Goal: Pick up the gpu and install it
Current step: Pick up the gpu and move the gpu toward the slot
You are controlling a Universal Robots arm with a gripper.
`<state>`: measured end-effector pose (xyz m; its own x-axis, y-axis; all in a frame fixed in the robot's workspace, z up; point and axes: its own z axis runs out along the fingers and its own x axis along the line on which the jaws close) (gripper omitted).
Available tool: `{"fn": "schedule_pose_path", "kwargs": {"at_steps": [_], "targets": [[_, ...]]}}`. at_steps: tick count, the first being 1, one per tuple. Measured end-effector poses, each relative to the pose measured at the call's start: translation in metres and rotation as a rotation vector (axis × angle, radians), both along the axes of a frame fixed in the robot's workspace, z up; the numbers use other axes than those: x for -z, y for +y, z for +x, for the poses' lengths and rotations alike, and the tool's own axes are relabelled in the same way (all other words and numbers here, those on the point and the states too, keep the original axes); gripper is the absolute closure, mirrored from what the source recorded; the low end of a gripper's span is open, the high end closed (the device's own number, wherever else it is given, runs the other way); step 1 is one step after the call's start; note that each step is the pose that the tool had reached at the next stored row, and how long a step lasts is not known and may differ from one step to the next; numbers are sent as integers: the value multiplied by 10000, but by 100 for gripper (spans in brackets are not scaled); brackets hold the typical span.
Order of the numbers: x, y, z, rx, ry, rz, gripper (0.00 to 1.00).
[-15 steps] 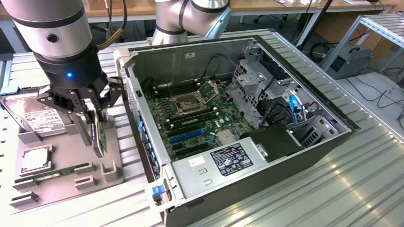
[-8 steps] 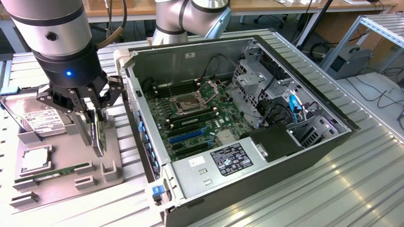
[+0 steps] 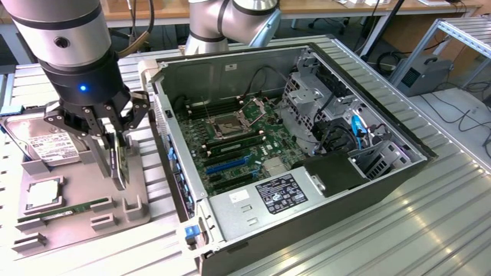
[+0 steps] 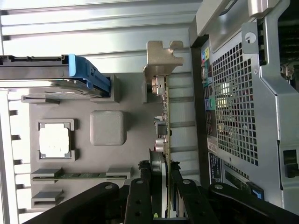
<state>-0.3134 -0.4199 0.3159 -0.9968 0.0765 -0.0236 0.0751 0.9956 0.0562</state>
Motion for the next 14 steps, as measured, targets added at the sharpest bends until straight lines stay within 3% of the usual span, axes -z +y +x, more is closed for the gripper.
{"fn": "schedule_pose_path", "kwargs": {"at_steps": [14], "targets": [[-35, 0, 0, 0, 1, 0, 73]]}}
